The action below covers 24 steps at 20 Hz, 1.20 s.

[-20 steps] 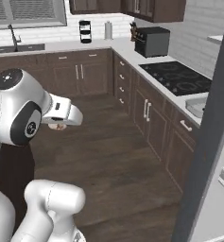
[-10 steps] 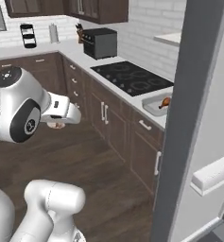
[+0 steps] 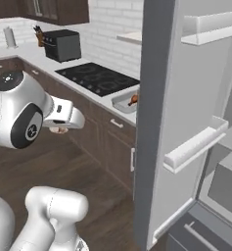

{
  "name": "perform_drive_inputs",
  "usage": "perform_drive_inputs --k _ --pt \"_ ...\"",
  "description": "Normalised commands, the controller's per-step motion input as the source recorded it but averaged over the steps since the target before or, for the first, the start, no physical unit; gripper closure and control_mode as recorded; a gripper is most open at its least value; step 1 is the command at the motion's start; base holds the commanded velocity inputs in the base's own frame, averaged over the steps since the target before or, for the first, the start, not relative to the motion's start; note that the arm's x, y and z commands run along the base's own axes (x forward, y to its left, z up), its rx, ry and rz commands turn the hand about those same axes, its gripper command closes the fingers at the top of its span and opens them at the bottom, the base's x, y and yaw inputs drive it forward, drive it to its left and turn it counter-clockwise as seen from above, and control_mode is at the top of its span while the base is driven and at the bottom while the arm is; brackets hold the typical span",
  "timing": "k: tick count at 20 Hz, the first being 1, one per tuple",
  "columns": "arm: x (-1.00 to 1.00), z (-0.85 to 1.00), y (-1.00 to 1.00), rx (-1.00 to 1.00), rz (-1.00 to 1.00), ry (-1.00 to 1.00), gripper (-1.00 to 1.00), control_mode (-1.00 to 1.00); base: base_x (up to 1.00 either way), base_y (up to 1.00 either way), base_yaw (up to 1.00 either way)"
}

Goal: Place one garlic and one chicken drumstick in each tupperware on the nearby counter, to pack two identical lunches.

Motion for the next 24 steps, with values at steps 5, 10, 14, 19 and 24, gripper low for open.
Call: perform_drive_inputs --k 5,10,14,19,24 --pt "0.0 0.0 0.0 0.0 0.0 0.0 1.0 1.0 1.0 0.99 -0.53" --pt "0.0 0.0 0.0 0.0 0.0 0.0 1.0 1.0 1.0 0.78 0.11" --pt "0.0 0.0 0.0 0.0 0.0 0.0 1.0 1.0 1.0 0.29 0.53" --pt "0.0 0.0 0.0 0.0 0.0 0.0 1.0 1.0 1.0 0.09 0.52" --pt "0.0 0.0 0.0 0.0 0.0 0.0 1.0 1.0 1.0 0.02 0.13"
